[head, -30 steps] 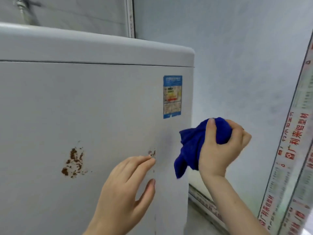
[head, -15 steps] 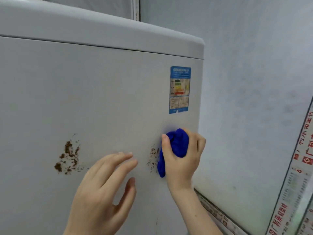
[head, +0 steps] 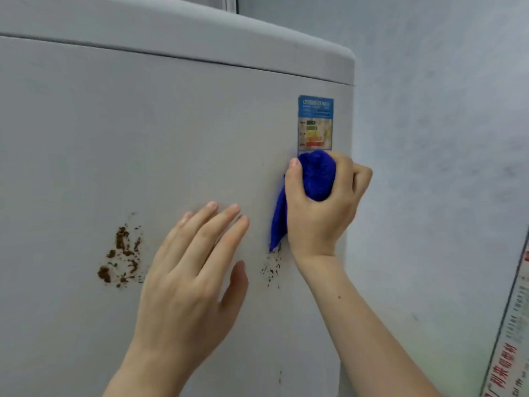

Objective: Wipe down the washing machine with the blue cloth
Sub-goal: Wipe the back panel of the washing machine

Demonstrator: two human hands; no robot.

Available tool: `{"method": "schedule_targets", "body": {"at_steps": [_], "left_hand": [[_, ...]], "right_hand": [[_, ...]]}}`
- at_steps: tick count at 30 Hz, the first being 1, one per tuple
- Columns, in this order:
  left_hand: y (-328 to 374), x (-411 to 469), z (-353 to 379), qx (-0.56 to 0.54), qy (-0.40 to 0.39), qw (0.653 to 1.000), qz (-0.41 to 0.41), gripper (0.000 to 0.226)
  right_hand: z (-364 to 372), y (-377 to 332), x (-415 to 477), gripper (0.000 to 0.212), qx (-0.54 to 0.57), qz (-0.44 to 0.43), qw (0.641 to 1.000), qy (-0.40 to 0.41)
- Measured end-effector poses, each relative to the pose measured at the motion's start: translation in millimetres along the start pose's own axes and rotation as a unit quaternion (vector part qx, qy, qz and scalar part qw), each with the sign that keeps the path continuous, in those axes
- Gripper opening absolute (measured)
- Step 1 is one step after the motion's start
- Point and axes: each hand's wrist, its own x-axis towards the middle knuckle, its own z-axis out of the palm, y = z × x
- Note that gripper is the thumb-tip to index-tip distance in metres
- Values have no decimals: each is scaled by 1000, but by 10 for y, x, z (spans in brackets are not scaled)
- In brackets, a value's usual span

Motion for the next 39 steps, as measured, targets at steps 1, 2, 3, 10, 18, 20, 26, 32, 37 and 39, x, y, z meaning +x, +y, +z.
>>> {"method": "schedule_targets", "body": {"at_steps": [1,2,3,10,18,20,26,32,37,39], "left_hand": [[-28,12,16,17,4,1000,-2,44],[-40,-8,31,34,7,999,-4,46],[-37,-49,50,50,9,999,-3,47],[-17,-300,26,126,-32,992,-4,56],[-157,-296,-176,184,-51,981,43,55],[-180,-328,-187,185,-47,980,54,53],[-228,-377,-203,176,-40,982,64,50],[-284,-383,-224,177,-31,981,78,47],[-318,-421,-225,175,-23,981,81,45],[-327,-420,-238,170,-24,982,80,44]], "right_hand": [[-53,93,-206,28,0,-9,1000,5],[-162,231,-502,27,-3,-13,1000,0],[-312,383,-831,25,-11,-13,1000,-12],[-707,538,-1030,27,16,21,993,-115],[-46,-182,-295,28,31,-65,997,-40],[-379,131,-993,26,14,-73,994,-85],[-1002,686,-1509,28,-5,-67,972,-225],[-157,-124,-368,29,48,83,995,-31],[-357,111,-1158,29,30,-24,998,-54],[-559,376,-1494,30,23,8,997,-77]]}}
